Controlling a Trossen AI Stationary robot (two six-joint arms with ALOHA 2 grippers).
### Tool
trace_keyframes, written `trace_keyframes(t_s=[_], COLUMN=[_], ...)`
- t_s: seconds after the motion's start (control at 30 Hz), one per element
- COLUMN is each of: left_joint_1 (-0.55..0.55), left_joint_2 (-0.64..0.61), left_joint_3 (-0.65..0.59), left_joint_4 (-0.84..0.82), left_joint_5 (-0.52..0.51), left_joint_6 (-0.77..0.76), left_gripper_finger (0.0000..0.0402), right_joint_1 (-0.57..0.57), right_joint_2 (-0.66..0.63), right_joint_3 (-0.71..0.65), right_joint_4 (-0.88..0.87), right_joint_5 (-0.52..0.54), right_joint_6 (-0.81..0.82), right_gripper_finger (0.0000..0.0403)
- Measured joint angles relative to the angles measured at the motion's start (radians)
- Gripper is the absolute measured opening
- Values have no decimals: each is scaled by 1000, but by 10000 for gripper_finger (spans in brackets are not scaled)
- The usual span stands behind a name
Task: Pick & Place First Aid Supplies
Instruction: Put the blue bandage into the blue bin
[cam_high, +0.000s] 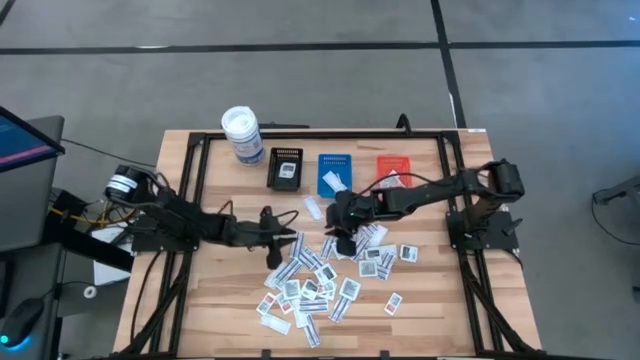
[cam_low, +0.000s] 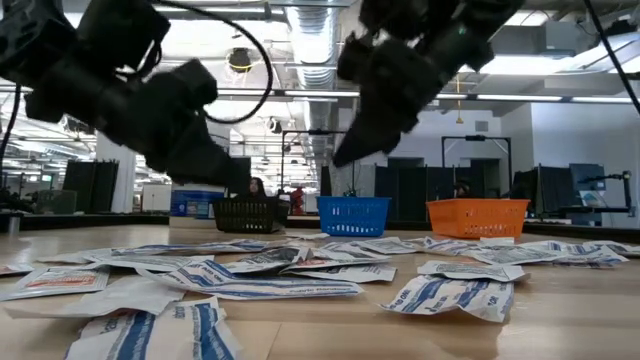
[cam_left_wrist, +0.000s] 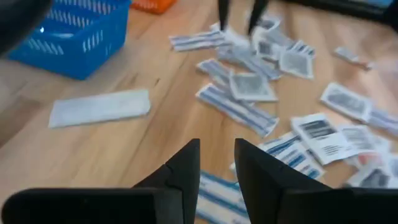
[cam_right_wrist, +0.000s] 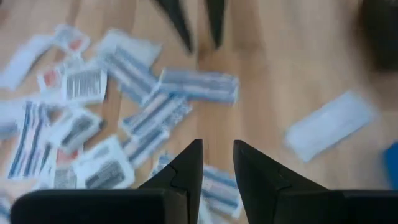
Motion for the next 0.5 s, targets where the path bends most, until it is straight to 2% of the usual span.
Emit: trace_keyframes(t_s=[0.17,0.33,0.5], left_joint_1=[14,32,42], left_joint_2=[107,195,237], left_joint_3=[7,17,26], left_joint_4=[4,24,48], left_joint_5=[-3,-18,-35], left_joint_6=[-133,-147,-98], left_gripper_finger=[100,100,96], right_joint_1=[-23,-30,-28], right_joint_2=[36,54,57], right_joint_3=[38,58,62], right_joint_4=[-3,-15,-23], right_joint_5=[-5,-5,-6], right_joint_6=[1,2,2], right_gripper_finger=[83,83,83])
